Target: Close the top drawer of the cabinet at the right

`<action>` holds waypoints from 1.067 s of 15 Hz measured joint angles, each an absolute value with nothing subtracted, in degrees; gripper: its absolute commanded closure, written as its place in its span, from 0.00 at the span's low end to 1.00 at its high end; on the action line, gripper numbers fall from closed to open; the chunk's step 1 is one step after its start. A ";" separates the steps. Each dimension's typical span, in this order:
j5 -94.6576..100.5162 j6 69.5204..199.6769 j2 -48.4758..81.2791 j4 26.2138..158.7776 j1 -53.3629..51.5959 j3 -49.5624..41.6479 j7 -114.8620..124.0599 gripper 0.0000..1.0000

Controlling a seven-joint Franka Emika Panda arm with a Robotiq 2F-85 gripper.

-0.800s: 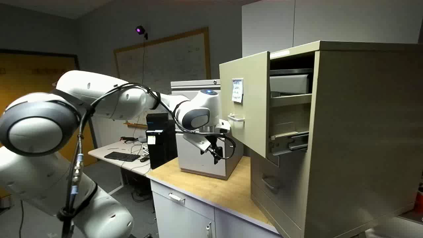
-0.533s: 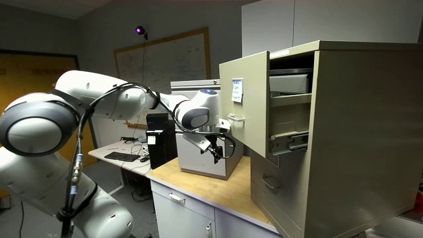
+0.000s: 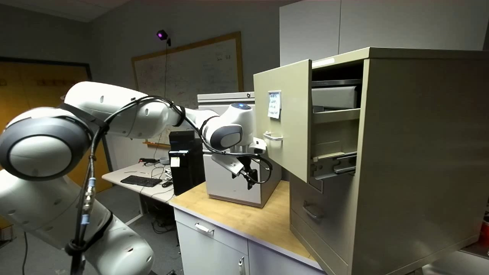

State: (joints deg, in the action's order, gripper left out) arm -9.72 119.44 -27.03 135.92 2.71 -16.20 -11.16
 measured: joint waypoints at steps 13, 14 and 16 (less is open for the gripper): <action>-9.74 126.14 -31.35 137.85 3.52 -13.43 -11.06 0.99; -9.74 126.26 -32.51 138.16 3.52 -13.24 -11.06 1.00; -9.74 126.55 -35.16 138.99 3.52 -12.96 -11.06 1.00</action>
